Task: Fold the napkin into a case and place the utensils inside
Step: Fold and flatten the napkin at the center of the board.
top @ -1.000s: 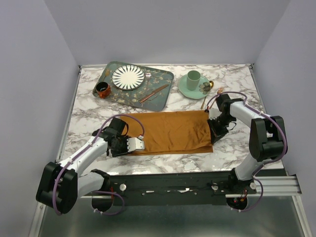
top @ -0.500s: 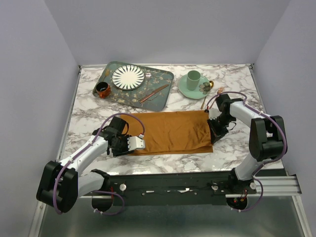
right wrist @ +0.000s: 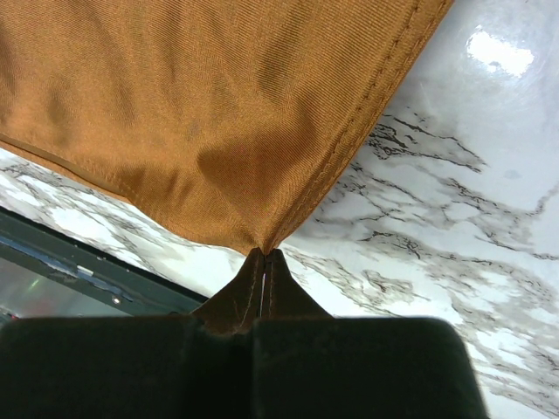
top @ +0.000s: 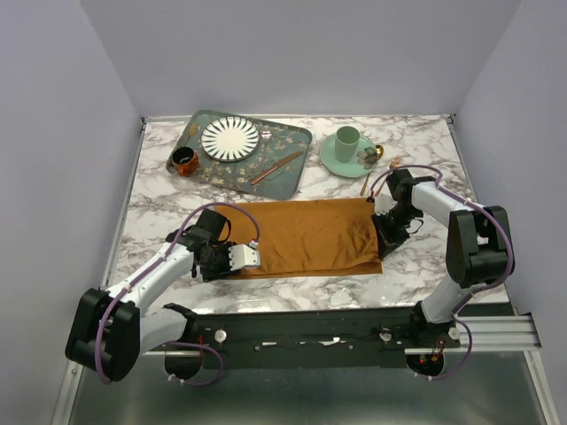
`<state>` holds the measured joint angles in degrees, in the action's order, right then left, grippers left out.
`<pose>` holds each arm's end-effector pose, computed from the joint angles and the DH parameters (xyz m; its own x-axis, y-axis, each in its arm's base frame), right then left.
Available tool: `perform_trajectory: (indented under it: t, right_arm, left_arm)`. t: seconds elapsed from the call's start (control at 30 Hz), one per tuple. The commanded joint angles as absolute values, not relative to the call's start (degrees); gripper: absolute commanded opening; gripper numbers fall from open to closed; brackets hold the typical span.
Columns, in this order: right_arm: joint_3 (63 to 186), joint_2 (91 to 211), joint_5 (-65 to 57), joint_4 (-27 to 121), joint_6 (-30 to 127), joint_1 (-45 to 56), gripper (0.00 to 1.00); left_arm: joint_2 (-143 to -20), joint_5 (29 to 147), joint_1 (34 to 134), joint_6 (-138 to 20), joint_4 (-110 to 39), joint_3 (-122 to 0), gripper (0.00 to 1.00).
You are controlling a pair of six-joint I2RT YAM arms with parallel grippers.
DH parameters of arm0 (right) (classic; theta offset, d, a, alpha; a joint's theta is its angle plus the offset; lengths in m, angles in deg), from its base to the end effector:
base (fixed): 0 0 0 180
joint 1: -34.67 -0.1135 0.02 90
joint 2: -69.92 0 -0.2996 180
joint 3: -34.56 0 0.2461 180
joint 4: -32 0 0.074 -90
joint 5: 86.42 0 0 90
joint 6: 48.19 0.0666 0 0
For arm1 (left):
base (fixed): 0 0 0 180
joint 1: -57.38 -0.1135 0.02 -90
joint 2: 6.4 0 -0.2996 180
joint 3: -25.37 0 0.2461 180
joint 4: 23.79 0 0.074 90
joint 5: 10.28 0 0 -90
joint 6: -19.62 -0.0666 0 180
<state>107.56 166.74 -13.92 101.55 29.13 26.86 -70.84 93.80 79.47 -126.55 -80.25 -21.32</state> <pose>0.2674 0.0569 0.1743 -0.9403 -0.3403 -0.0085 -0.3264 0.8944 0.3058 0.1448 -0.0762 0.1754 -0.1424 0.9274 -0.3460 0.9779 0.1859 0.0957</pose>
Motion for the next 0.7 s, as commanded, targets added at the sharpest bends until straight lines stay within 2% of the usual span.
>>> perform_trajectory:
  t: [0.0,0.67]
  right_arm:
    - [108.44,167.31,-15.58,102.28,28.45,26.59,0.01]
    - [108.52,167.22,-15.58,102.19,28.54,26.67,0.01]
  left_arm:
    - [-69.59,95.80,79.35,-127.25,-81.58,-22.93,0.52]
    - [-72.49,94.13,79.27,-127.87,-79.12,-22.49,0.45]
